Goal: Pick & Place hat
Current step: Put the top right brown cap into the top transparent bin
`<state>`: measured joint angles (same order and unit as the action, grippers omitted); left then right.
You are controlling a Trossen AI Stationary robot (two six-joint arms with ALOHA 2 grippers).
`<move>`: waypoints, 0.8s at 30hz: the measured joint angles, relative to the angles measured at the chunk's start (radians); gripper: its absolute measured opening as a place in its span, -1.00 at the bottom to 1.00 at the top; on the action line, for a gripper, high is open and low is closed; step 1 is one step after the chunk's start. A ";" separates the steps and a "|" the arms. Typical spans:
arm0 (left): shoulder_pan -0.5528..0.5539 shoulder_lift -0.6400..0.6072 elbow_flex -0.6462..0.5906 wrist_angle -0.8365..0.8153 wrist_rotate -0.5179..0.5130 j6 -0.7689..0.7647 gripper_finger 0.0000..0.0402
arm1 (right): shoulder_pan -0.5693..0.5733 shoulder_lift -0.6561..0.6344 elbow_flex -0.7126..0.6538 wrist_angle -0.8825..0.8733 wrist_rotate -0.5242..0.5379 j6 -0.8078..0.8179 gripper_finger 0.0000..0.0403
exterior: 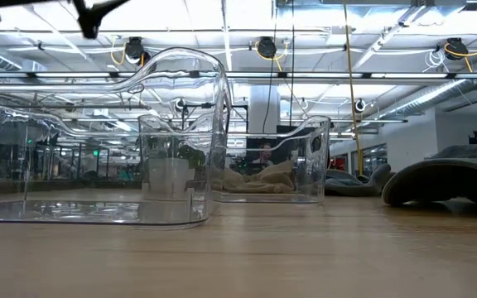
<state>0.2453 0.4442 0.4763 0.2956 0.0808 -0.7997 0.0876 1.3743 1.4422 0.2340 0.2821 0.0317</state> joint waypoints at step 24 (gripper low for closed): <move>-0.016 0.631 0.644 0.075 0.192 -0.058 0.89 | 0.045 -0.001 0.043 0.139 -0.063 -0.197 -1.00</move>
<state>0.2292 1.0755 1.1198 0.3706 0.2727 -0.8580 0.1329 1.3731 1.4849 0.3734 0.2192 -0.1648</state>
